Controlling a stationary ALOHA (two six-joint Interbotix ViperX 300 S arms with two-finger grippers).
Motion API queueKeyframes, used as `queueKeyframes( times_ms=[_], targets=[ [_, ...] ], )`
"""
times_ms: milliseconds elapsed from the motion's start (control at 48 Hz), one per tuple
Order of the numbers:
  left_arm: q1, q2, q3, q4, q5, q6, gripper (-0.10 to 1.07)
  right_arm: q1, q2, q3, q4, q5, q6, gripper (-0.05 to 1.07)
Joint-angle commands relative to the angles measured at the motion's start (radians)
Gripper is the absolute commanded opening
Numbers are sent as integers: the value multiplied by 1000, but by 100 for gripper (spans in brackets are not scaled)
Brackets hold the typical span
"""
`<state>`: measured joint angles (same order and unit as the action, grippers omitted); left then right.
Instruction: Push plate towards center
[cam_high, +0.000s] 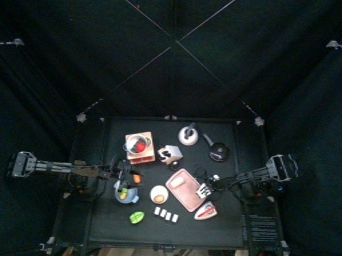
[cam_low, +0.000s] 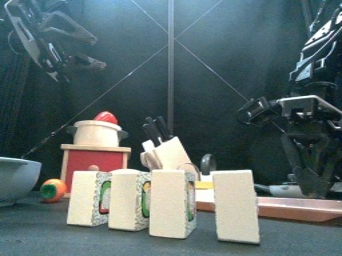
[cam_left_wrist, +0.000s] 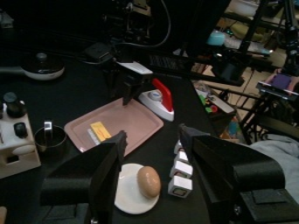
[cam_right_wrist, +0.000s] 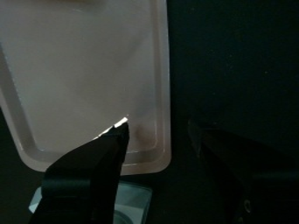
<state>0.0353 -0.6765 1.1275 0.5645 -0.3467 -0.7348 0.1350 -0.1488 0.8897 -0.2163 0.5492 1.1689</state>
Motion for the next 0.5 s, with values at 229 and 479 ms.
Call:
queueKeyframes(
  times_ms=[229,479],
  targets=[
    [-2,0,-14,0,-3,2,87,-2,-58,-26,-40,-2,-2,90],
    [2,2,0,-2,-3,0,87,-8,-58,-49,-91,-2,-5,90]
  ],
)
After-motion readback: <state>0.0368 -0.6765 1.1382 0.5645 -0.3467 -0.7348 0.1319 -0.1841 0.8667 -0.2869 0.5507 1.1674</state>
